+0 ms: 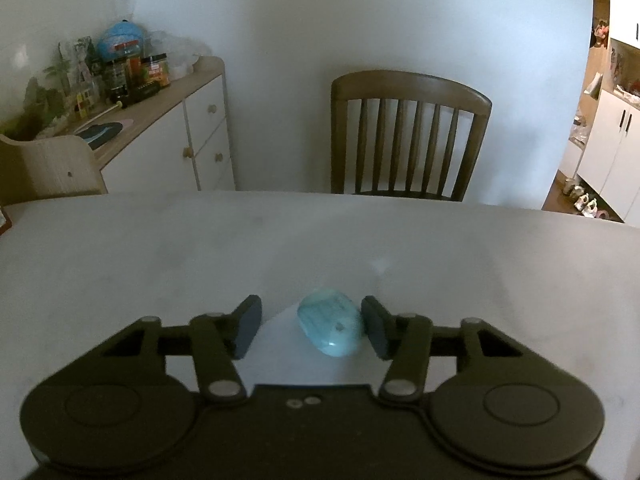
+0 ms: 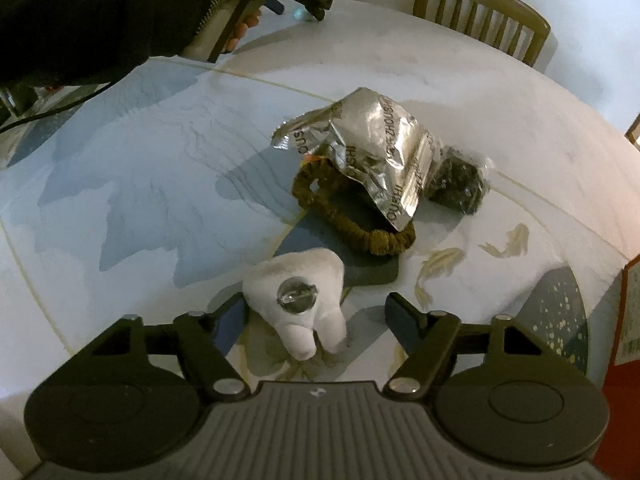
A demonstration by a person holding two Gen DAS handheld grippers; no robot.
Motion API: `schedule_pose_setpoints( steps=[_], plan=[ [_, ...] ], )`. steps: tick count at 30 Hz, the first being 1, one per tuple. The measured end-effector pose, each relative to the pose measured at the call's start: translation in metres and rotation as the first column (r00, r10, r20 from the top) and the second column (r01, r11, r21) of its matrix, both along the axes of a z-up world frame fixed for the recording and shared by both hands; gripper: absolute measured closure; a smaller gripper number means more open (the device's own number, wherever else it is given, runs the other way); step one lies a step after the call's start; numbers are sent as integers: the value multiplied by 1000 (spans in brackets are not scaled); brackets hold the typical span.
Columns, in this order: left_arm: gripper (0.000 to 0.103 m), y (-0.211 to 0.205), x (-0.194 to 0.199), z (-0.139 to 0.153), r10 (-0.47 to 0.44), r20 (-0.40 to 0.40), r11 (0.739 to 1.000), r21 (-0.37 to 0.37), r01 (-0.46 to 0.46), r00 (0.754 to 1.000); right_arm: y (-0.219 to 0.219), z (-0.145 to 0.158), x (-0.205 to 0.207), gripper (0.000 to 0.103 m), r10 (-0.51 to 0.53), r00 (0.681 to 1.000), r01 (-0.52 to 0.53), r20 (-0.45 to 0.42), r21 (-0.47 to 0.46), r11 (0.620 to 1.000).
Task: Organize objects
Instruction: 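Grasp the light-blue egg with the left tool while the right tool grasps the white tooth plush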
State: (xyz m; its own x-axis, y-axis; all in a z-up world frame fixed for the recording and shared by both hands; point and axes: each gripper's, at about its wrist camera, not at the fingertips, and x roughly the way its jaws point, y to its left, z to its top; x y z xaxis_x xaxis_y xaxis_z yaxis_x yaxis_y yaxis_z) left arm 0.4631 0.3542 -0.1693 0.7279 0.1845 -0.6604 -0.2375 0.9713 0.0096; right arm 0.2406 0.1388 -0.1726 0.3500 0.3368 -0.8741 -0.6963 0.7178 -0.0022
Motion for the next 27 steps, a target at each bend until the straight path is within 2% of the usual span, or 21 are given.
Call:
schedule_pose_setpoints(
  steps=[6, 15, 21, 27],
  plan=[
    [71, 3, -2, 2, -17, 6, 1000, -20, 17, 1000, 3, 3, 1, 51, 19, 1000, -19, -2, 10, 1000],
    [71, 4, -14, 7, -23, 18, 998, -59, 24, 1000, 1, 4, 3, 56, -12, 1000, 12, -6, 28, 1000],
    [71, -12, -38, 22, -55, 5, 998, -36, 55, 998, -7, 12, -1, 56, -41, 999, 41, -8, 47, 998],
    [71, -28, -69, 47, -67, 10, 992, -102, 68, 998, -19, 27, -8, 56, -76, 997, 76, -8, 74, 994]
  ],
)
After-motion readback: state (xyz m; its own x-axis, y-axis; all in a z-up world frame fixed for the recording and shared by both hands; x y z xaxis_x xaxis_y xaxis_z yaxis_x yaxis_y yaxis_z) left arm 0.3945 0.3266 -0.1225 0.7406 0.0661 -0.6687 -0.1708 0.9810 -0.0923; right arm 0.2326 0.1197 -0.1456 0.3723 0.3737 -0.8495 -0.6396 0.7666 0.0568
